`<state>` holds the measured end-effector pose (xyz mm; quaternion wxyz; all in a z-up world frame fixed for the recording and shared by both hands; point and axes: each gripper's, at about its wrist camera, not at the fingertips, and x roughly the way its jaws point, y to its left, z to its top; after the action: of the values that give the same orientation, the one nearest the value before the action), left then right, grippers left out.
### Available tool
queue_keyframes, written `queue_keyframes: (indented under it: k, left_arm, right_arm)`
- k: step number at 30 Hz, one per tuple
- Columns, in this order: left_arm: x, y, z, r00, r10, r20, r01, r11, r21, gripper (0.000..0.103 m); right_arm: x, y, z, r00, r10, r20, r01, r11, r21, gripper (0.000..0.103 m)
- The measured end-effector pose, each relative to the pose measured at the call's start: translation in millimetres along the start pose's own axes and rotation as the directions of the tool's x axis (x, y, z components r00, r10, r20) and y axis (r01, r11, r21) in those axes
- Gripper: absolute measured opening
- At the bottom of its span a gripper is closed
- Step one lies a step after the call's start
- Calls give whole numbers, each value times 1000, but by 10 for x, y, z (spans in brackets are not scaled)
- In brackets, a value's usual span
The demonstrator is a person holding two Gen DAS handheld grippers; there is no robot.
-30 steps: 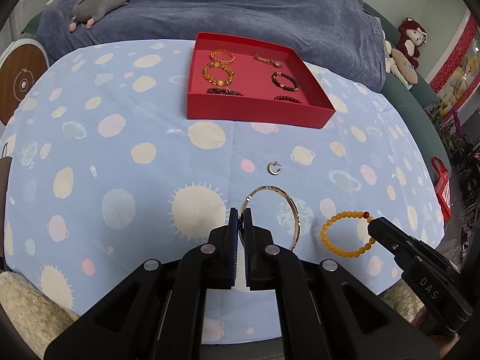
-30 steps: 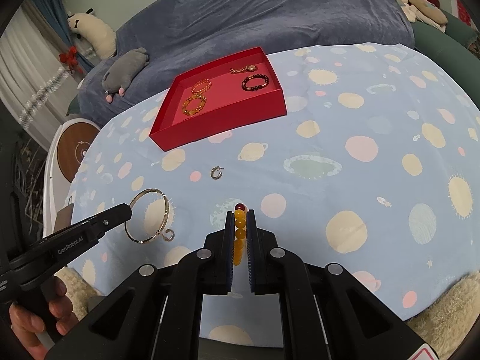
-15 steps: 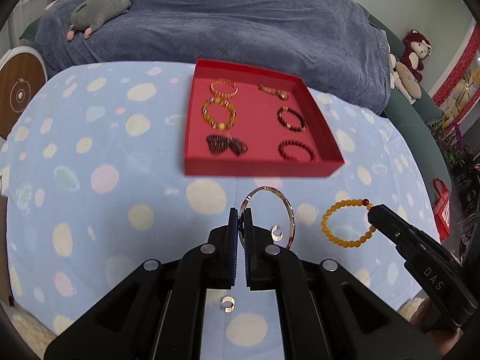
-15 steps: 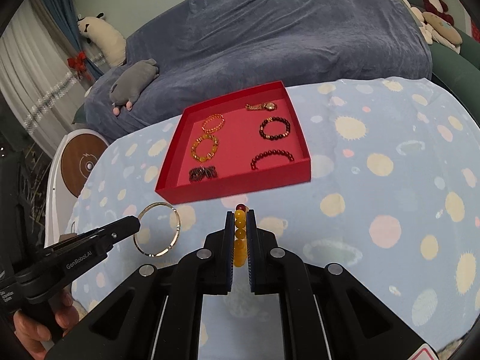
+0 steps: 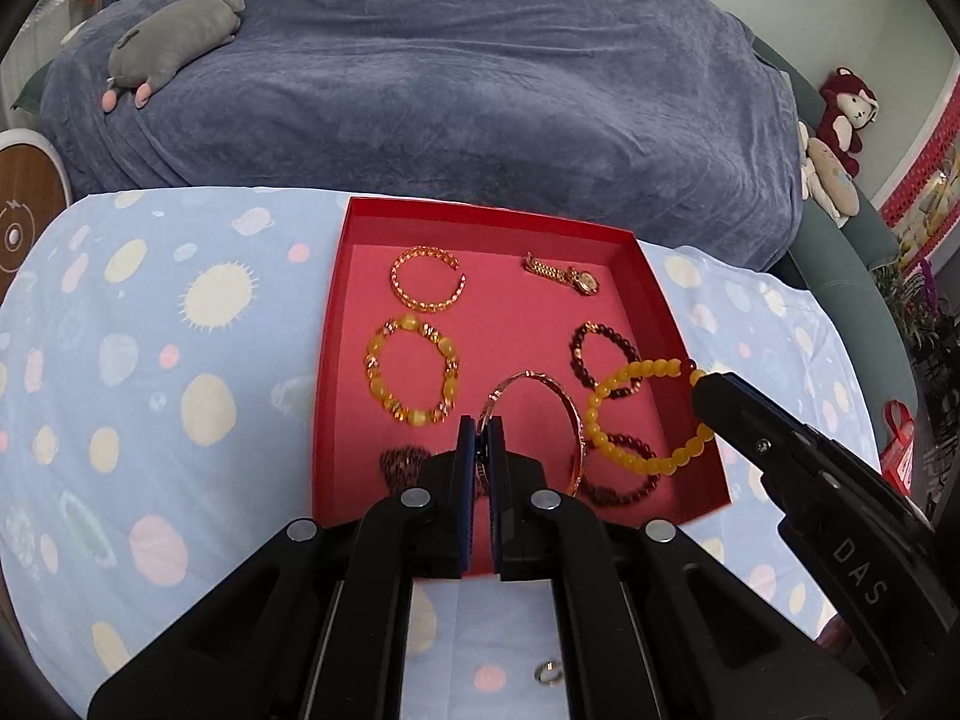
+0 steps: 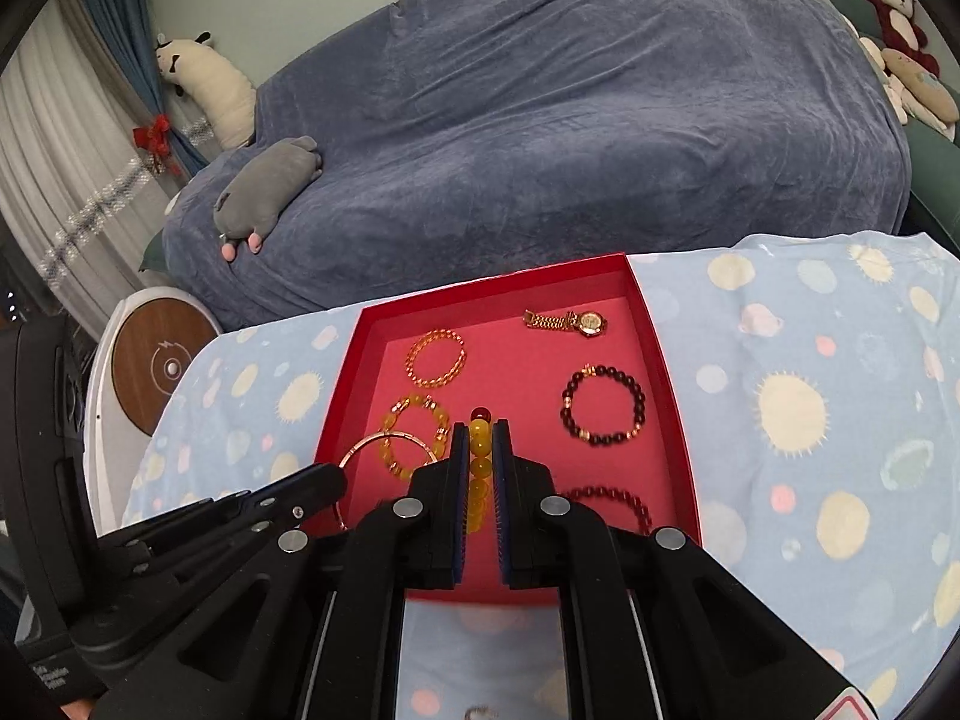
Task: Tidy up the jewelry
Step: 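Carry the bangle and yellow bracelet into the red box and open both tools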
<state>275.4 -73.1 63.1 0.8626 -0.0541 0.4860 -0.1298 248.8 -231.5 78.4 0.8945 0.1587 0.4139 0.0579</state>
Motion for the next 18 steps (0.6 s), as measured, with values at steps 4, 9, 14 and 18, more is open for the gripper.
queue_keyframes:
  k: [4, 9, 14, 18]
  left_arm:
    - [236, -8, 77, 1000, 7, -26, -7, 1000, 2, 4]
    - [476, 1, 80, 998, 12, -64, -12, 1000, -4, 4]
    - [550, 2, 54, 998, 12, -62, -12, 1000, -1, 6]
    - [490, 43, 42, 999, 21, -36, -22, 1000, -21, 32]
  right_arm:
    - [265, -96, 63, 1000, -9, -27, 10, 1000, 13, 7]
    - [500, -228, -11, 997, -16, -70, 19, 999, 41, 7]
    - [583, -273, -68, 994, -78, -80, 79, 997, 6, 17]
    - [468, -295, -59, 993, -110, -36, 110, 994, 4, 44]
